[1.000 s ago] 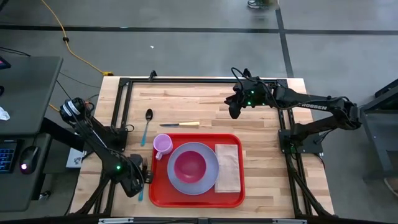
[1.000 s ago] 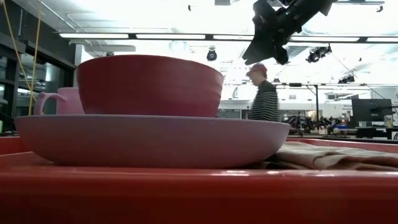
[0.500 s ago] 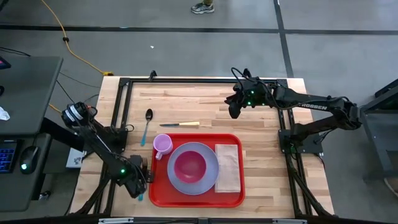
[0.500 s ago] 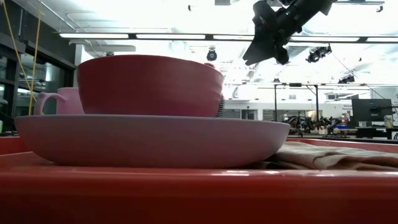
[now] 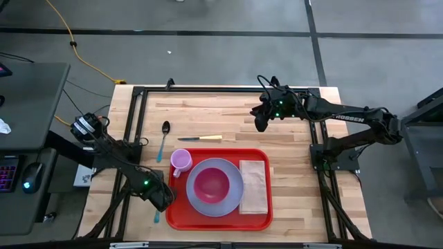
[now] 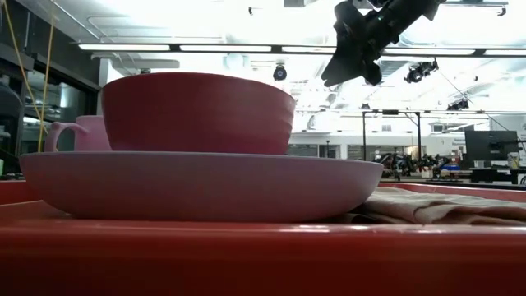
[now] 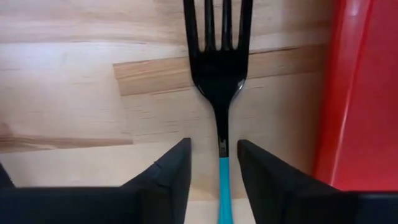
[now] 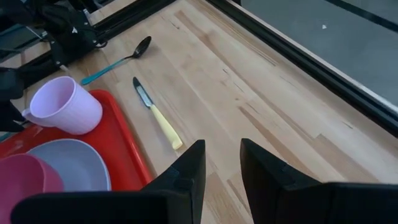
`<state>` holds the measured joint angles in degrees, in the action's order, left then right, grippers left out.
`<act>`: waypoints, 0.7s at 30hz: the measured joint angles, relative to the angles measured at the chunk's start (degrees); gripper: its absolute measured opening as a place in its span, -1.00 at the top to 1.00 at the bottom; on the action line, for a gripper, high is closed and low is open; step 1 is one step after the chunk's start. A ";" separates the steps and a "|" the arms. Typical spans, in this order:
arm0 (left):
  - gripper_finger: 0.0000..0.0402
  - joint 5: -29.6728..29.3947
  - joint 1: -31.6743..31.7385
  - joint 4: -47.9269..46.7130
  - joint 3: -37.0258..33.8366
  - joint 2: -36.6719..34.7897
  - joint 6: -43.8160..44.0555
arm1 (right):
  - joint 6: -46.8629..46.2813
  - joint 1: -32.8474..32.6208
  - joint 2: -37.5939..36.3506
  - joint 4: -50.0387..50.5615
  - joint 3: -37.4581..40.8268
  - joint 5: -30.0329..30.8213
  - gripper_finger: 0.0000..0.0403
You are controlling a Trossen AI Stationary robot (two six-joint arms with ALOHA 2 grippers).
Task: Set up tray
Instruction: Put the blue fork on the brown napkin
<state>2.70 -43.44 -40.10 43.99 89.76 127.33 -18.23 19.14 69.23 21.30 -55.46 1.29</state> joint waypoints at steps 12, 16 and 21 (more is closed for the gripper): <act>0.80 -0.33 -0.04 0.41 0.00 0.06 0.65 | 1.52 0.00 0.01 0.34 0.00 2.05 0.61; 0.94 -0.28 -0.13 0.23 0.02 0.04 0.63 | 1.83 0.00 0.03 0.39 0.00 2.04 0.61; 0.92 1.51 -0.13 -0.56 0.02 0.06 0.61 | 1.83 0.00 0.03 0.39 0.00 2.04 0.61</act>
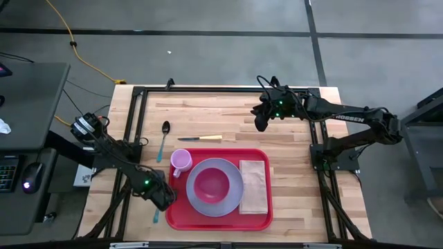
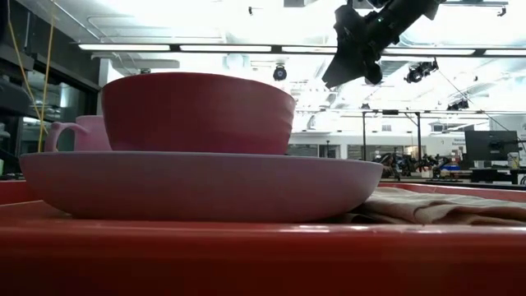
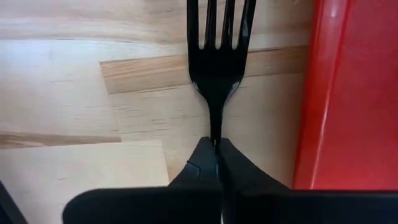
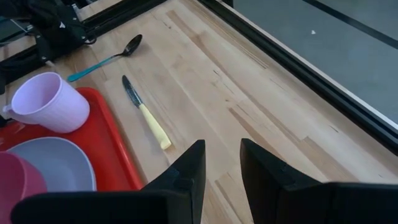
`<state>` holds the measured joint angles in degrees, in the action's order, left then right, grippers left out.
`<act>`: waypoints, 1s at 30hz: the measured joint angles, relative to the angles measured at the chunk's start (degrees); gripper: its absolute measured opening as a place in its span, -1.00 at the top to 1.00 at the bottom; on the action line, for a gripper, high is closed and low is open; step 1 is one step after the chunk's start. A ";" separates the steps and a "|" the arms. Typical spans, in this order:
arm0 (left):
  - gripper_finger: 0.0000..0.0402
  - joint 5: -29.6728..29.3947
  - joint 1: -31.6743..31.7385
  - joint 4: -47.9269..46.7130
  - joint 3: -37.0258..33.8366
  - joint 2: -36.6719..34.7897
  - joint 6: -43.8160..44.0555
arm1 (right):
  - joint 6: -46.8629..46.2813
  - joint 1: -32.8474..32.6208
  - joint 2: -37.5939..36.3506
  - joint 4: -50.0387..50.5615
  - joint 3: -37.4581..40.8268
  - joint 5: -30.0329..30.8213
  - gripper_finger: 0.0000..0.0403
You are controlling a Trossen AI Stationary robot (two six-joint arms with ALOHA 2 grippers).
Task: Set up tray
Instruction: Put the blue fork on the brown napkin
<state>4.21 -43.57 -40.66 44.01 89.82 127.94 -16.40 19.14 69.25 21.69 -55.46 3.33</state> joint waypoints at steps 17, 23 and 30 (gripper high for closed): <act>0.95 0.89 -0.09 -15.71 7.33 0.33 -0.19 | 1.31 0.00 0.00 0.00 0.00 -0.06 0.61; 0.95 0.38 -0.67 -19.34 10.79 0.24 -0.15 | 1.31 0.00 0.00 0.12 0.00 -0.06 0.61; 0.95 0.70 -2.82 -26.61 17.06 0.20 2.52 | 1.48 0.00 0.00 0.18 0.00 -0.15 0.61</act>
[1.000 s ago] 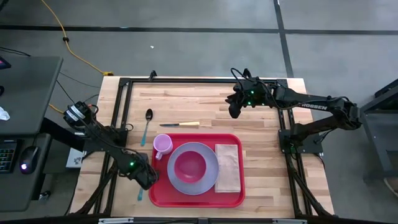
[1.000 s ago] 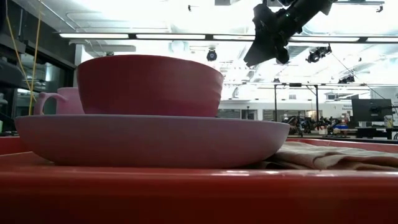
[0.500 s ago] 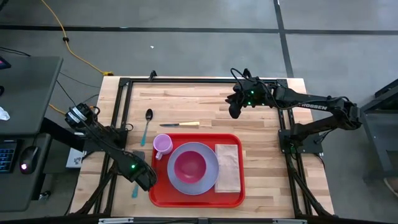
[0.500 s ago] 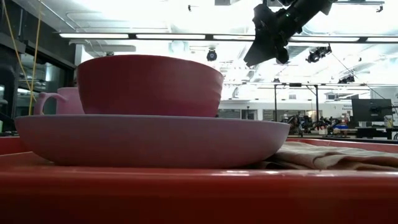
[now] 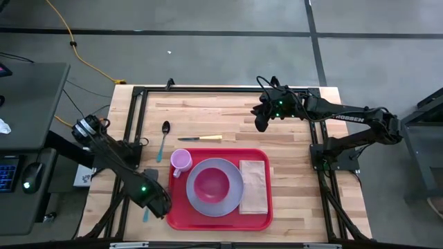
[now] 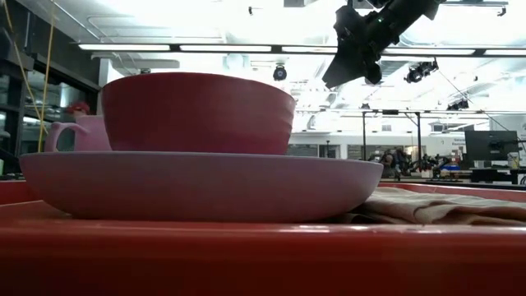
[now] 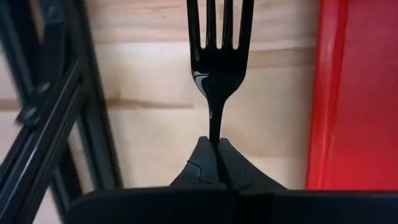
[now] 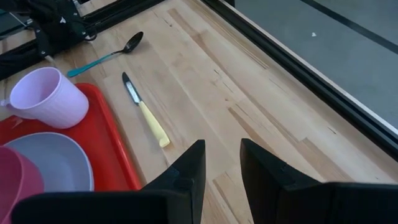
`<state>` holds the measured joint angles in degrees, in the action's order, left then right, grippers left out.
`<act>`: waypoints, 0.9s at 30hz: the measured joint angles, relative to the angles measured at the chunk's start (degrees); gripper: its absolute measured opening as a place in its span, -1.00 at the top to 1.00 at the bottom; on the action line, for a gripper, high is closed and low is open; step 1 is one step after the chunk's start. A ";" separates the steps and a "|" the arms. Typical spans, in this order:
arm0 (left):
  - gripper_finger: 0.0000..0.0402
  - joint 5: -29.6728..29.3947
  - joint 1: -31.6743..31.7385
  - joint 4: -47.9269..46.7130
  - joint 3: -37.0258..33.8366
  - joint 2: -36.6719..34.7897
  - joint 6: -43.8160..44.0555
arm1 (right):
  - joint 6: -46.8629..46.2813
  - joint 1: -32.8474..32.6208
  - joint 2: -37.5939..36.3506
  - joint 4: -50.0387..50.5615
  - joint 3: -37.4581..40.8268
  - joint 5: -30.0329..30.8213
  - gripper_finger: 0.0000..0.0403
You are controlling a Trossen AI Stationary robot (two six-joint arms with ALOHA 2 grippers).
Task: Set up tray
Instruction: Put the blue fork on the brown napkin
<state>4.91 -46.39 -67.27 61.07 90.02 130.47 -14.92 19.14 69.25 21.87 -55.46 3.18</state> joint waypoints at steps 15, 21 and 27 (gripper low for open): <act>0.95 -10.07 -1.25 -22.97 19.46 -0.13 3.58 | -0.17 -0.02 0.00 0.17 0.00 -3.04 0.61; 0.95 -16.39 -1.19 -22.89 21.51 -0.18 4.59 | -2.05 -0.02 0.00 0.17 0.02 -5.33 0.61; 0.95 -21.85 2.35 -22.76 23.01 -0.15 2.25 | -2.20 -0.07 0.00 0.09 0.02 -8.55 0.61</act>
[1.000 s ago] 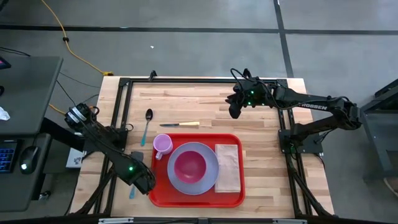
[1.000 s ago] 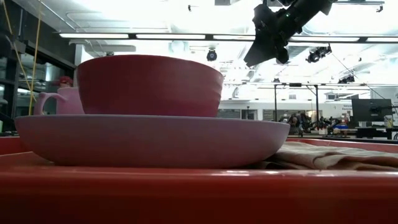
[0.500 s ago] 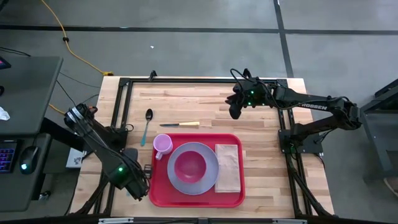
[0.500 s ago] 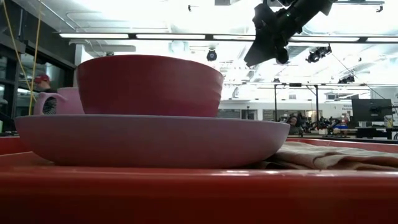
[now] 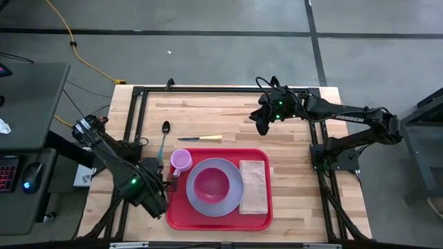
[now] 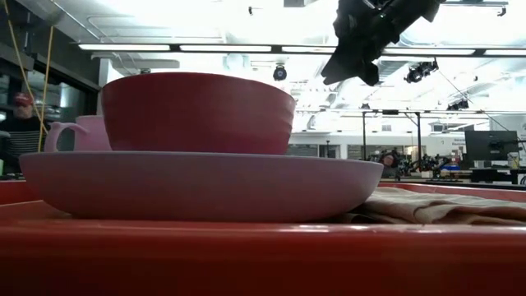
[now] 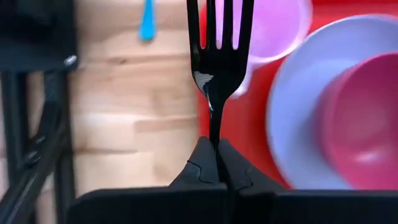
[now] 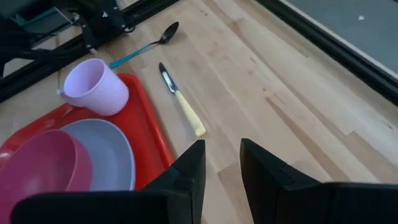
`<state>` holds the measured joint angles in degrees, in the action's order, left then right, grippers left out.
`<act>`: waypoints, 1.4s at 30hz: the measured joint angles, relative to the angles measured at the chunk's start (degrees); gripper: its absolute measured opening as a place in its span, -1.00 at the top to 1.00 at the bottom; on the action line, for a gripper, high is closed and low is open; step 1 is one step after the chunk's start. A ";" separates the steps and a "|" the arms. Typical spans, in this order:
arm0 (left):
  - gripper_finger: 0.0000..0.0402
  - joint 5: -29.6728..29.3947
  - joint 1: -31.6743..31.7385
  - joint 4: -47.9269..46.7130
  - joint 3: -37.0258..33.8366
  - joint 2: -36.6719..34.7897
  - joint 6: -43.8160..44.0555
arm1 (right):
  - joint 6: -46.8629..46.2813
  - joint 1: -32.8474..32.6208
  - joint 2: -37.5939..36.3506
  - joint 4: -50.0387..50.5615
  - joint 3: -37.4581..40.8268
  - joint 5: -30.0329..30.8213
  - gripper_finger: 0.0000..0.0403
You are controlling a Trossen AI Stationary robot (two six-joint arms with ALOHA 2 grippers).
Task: Set up tray
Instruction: Put the blue fork on the brown napkin
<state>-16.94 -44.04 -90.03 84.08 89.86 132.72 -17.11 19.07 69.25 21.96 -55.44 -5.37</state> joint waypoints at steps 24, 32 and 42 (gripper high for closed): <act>0.95 -19.91 29.01 17.70 10.09 0.00 -49.28 | -2.38 -7.54 0.17 -4.41 0.00 0.03 0.61; 0.95 -19.81 36.79 34.83 10.09 0.00 -66.82 | -6.46 -9.04 0.17 -4.45 0.00 1.07 0.61; 0.95 -17.96 42.43 46.39 10.09 0.00 -76.67 | -7.97 -10.64 0.17 -11.03 0.00 2.77 0.45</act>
<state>-34.90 -1.61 -43.64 94.17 89.86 56.05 -25.08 8.43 69.43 10.93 -55.44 -2.59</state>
